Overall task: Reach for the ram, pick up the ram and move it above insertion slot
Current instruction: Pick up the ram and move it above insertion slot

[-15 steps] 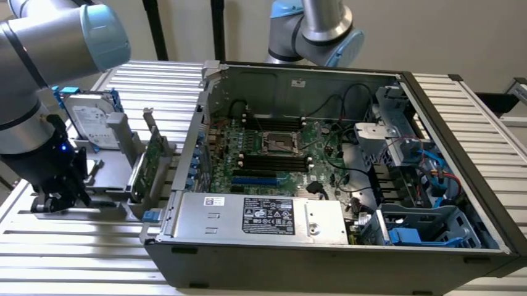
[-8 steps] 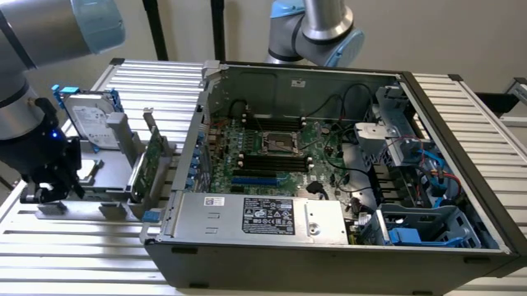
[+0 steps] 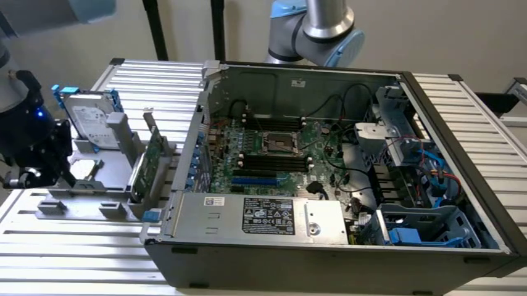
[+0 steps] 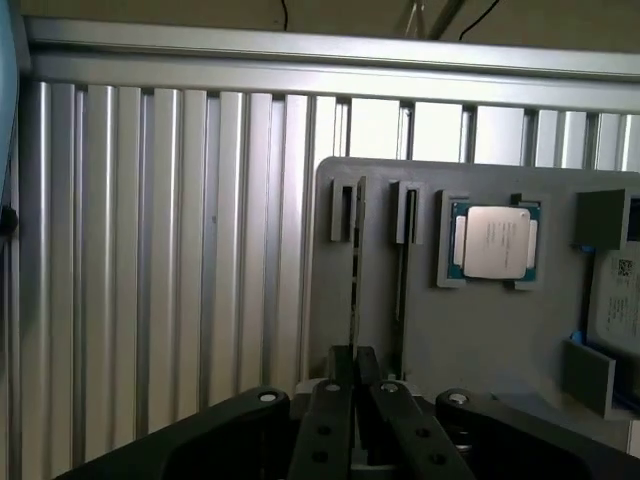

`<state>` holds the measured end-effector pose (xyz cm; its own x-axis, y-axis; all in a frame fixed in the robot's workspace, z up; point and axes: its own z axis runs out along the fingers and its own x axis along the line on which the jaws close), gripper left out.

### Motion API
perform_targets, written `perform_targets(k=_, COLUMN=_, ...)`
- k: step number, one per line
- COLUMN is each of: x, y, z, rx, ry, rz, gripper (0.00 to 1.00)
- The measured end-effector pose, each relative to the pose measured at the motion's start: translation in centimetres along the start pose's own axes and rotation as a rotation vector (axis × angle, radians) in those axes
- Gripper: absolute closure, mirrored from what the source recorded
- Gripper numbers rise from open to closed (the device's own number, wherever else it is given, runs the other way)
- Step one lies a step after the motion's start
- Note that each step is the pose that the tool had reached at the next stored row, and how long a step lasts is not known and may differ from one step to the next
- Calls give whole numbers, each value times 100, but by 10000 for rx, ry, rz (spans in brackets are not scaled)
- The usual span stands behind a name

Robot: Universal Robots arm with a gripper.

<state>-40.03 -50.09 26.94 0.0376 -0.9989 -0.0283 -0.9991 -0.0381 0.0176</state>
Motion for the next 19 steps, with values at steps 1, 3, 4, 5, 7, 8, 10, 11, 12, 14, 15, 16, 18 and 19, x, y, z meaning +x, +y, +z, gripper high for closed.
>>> perform_targets(k=1, x=-1, y=-5, z=-46, rx=-2, ry=1, rz=1, gripper=87)
perform_targets(k=3, x=-4, y=-27, z=-140, rx=-1, ry=1, rz=-1, gripper=87)
perform_targets(k=4, x=-4, y=-43, z=-185, rx=-1, ry=1, rz=-1, gripper=87)
perform_targets(k=5, x=-5, y=-63, z=-231, rx=-3, ry=2, rz=-1, gripper=87)
perform_targets(k=7, x=-7, y=-116, z=-324, rx=-1, ry=1, rz=-3, gripper=87)
perform_targets(k=8, x=-7, y=-142, z=-369, rx=-2, ry=1, rz=-3, gripper=87)
perform_targets(k=10, x=-8, y=-192, z=-457, rx=0, ry=0, rz=-5, gripper=87)
perform_targets(k=11, x=-9, y=-221, z=-508, rx=-2, ry=2, rz=-5, gripper=87)
perform_targets(k=12, x=-9, y=-247, z=-552, rx=-1, ry=0, rz=-6, gripper=87)
perform_targets(k=14, x=-14, y=-302, z=-644, rx=0, ry=0, rz=-7, gripper=87)
perform_targets(k=15, x=-16, y=-329, z=-690, rx=-2, ry=1, rz=-7, gripper=87)
perform_targets(k=16, x=-17, y=-356, z=-736, rx=-1, ry=1, rz=-7, gripper=87)
perform_targets(k=18, x=-21, y=-410, z=-828, rx=-2, ry=1, rz=-7, gripper=87)
perform_targets(k=19, x=-22, y=-437, z=-873, rx=0, ry=0, rz=-7, gripper=87)
